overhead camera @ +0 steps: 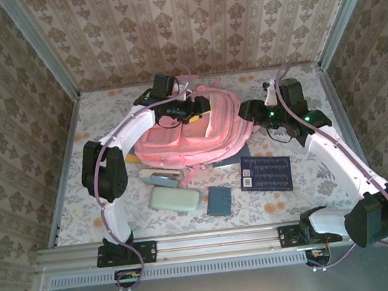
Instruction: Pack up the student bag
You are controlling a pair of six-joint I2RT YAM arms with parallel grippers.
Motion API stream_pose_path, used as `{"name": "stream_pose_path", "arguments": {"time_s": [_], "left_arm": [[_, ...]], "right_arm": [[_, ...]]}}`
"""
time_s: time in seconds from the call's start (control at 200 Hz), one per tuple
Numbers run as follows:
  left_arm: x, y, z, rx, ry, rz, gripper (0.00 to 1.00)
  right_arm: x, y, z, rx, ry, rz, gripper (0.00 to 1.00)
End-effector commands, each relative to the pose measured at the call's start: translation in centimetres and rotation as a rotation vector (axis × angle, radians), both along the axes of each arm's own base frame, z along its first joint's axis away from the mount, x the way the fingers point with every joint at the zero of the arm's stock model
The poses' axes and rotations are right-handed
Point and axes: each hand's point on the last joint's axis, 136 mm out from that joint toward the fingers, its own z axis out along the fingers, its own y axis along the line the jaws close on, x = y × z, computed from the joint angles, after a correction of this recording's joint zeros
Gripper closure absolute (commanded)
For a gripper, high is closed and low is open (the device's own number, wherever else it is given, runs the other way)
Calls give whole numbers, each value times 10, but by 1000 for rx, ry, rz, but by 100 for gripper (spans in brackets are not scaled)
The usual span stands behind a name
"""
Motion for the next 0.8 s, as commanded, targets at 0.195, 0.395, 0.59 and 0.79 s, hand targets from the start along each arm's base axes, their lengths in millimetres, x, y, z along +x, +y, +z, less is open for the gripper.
{"name": "stream_pose_path", "arguments": {"time_s": [0.195, 0.395, 0.59, 0.79], "left_arm": [[-24, -27, 3, -45, -10, -133, 45], [-28, -25, -13, -4, 9, -132, 55], [-33, -26, -33, 64, 22, -137, 59], [-29, -22, -49, 132, 27, -118, 64]], "right_arm": [[-10, -9, -43, -39, 81, -29, 76], [-10, -9, -57, -46, 106, -35, 82], [-12, -7, -54, -43, 97, -24, 89], [-22, 9, -50, -69, 77, 33, 91]]}}
